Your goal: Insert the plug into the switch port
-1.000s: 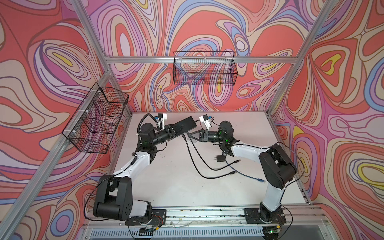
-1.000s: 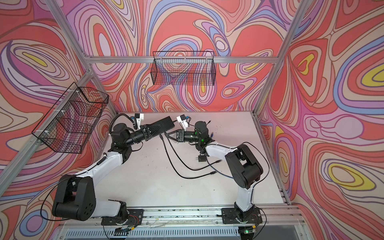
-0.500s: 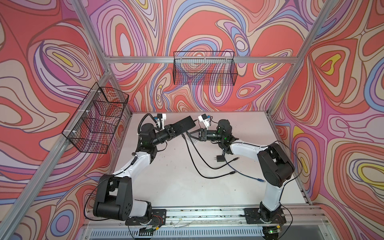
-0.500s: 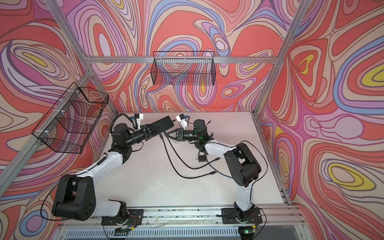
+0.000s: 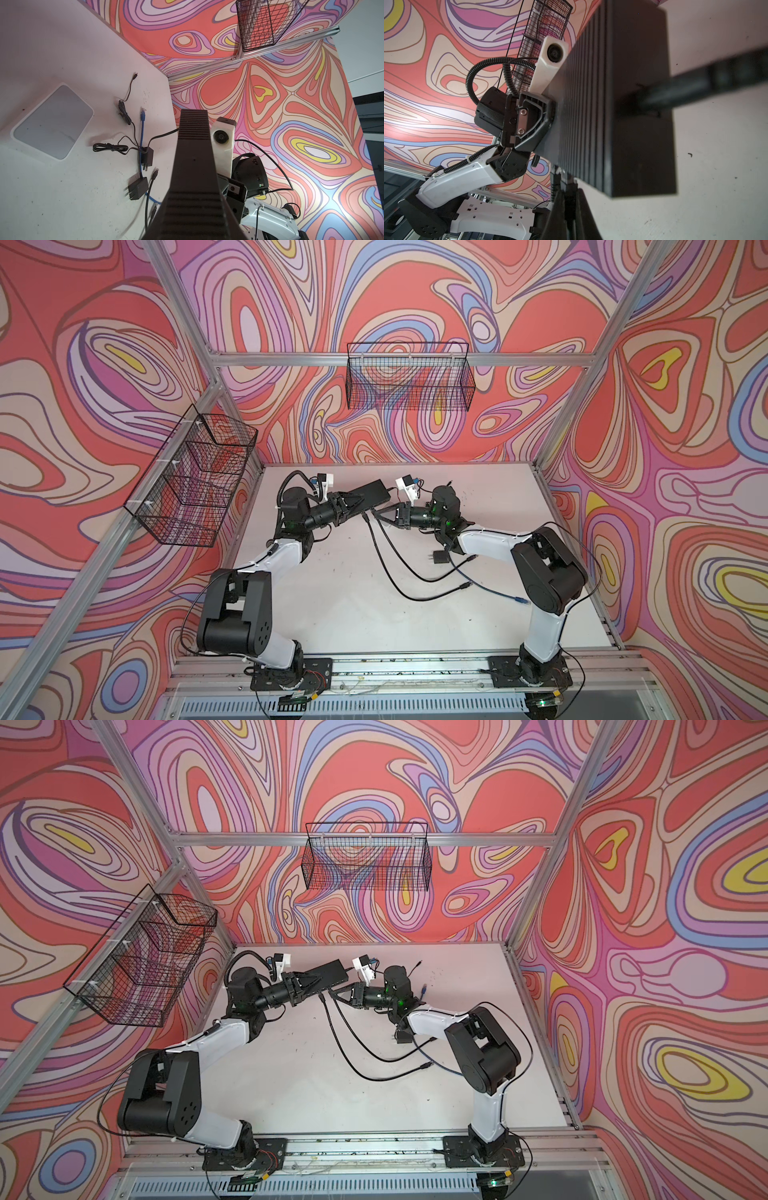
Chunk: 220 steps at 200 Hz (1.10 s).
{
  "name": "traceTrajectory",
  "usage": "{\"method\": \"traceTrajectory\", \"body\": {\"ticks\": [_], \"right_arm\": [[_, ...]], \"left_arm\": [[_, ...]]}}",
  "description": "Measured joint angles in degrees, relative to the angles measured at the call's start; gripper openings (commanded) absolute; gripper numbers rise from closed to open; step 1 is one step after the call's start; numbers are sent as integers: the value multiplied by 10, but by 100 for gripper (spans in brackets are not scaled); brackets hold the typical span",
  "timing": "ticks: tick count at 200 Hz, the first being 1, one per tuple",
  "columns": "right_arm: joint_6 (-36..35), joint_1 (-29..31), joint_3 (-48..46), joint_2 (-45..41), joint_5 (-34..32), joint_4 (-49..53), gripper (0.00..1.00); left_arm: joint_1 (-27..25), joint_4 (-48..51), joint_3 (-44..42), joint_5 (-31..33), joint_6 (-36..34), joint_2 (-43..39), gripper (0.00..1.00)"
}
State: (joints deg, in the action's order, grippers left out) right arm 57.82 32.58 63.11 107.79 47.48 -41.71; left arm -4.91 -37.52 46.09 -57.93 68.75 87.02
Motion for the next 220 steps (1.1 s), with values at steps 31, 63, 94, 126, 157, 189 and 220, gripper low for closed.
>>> {"method": "traceTrajectory", "body": {"ticks": [31, 63, 94, 126, 157, 189, 220], "right_arm": [[2, 4, -24, -6, -16, -10, 12], [2, 0, -34, -16, -53, -13, 19], [1, -2, -36, -24, -83, -4, 22], [-6, -14, -39, -49, -117, -7, 31], [-22, -15, -61, -86, -130, 7, 40], [-67, -14, -68, -121, -146, 86, 43], [-128, -14, -57, -142, -171, 194, 43]], "left_arm": [[-3, 97, 29, -6, -55, 0, 0], [-7, 206, 55, -1, -125, -7, 0], [-3, 253, 56, 12, -155, -8, 0], [-16, 294, 52, 3, -164, -8, 0], [-4, 319, 51, 31, -172, -8, 0], [15, 360, 40, 79, -194, -16, 0], [36, 399, 3, 126, -208, -53, 1]]}}
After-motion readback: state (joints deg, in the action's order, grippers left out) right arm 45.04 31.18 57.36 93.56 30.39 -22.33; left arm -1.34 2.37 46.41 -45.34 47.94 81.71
